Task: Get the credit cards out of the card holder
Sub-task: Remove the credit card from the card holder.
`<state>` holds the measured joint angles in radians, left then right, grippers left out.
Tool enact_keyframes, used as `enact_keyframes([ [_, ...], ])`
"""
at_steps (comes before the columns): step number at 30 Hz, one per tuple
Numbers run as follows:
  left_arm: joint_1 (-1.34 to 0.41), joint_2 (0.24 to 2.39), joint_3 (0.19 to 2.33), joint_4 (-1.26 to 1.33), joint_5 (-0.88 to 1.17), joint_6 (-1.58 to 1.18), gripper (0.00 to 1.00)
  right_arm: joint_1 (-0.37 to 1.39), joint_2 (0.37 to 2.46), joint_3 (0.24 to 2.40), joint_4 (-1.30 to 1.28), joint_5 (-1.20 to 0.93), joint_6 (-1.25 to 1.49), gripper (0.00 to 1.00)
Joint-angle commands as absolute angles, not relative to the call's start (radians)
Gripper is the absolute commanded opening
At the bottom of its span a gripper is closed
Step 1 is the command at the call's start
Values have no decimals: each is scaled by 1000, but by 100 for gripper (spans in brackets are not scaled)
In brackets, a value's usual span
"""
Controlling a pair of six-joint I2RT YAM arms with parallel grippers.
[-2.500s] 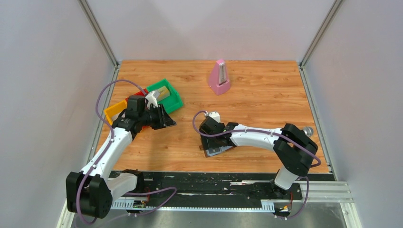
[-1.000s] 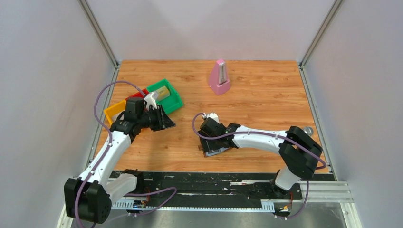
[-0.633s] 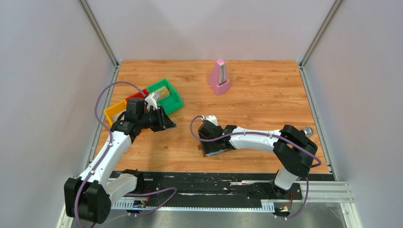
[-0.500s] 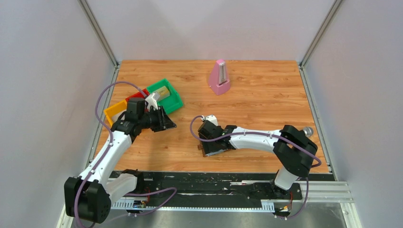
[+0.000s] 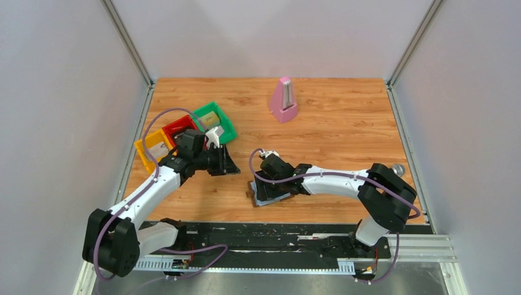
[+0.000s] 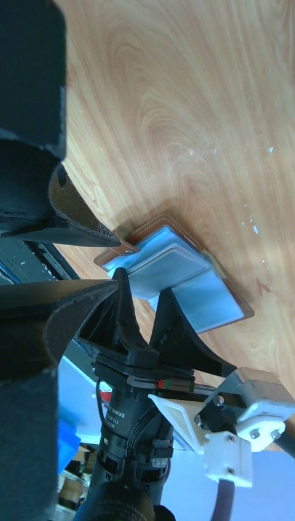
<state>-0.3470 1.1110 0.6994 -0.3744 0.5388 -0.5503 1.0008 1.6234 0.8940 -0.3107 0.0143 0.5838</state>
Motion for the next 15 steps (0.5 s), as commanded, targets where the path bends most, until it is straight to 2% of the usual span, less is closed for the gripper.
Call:
enact_keyframes([
  [1, -401, 1157, 673, -245, 536, -600, 33, 980, 1579, 861, -213, -90, 630, 58],
  [15, -501, 1360, 614, 72, 585, -707, 22, 941, 1549, 787, -108, -170, 670, 54],
])
